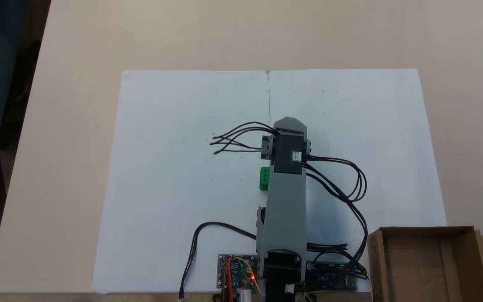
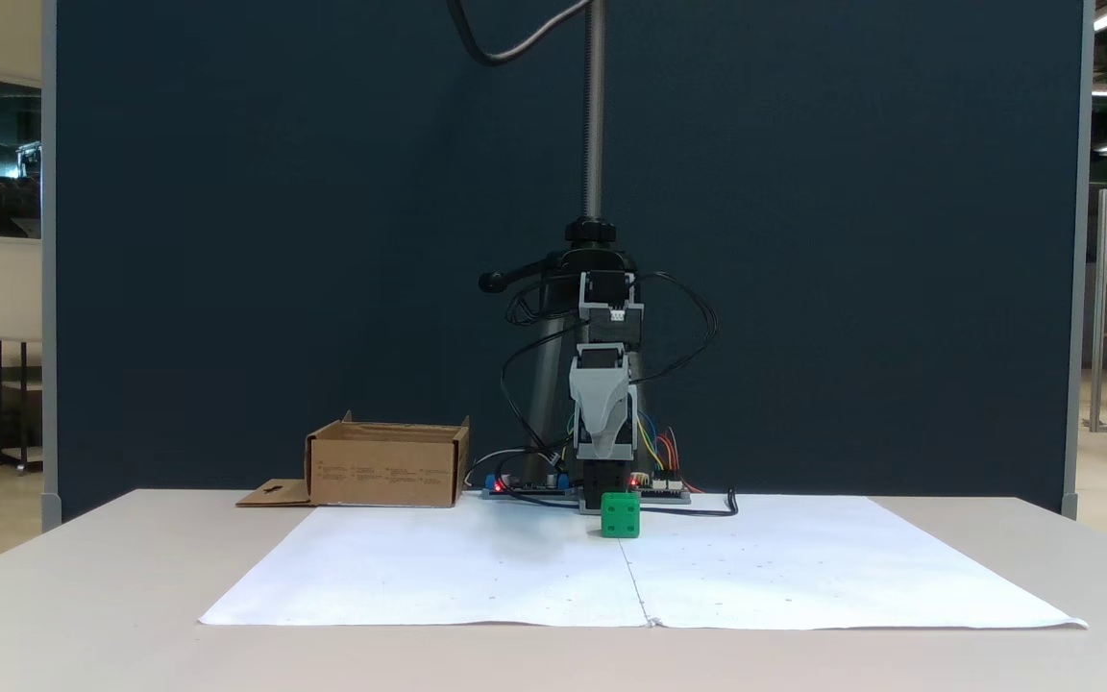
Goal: Grasp a green dice and put it in the bin.
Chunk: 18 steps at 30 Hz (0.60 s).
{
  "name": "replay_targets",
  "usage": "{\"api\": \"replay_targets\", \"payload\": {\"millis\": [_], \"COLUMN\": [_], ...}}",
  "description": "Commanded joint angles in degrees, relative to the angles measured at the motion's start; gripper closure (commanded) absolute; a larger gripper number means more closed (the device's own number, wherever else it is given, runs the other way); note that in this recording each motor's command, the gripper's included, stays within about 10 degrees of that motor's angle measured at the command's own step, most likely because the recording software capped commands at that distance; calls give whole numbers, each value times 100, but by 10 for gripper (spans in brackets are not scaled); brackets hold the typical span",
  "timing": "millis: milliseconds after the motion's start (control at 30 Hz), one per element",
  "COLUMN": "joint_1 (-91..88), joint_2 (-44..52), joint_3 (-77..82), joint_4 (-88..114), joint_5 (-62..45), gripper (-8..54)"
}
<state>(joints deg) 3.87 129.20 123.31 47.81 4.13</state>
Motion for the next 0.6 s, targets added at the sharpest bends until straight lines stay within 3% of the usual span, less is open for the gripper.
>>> {"api": "replay_targets", "payload": {"millis": [0, 567], "joint_1": [-114, -782], "joint_2": [606, 483], "joint_3": [-264, 62], "joint_4": [694, 1345], "joint_5": [413, 738], "gripper": [17, 15]}}
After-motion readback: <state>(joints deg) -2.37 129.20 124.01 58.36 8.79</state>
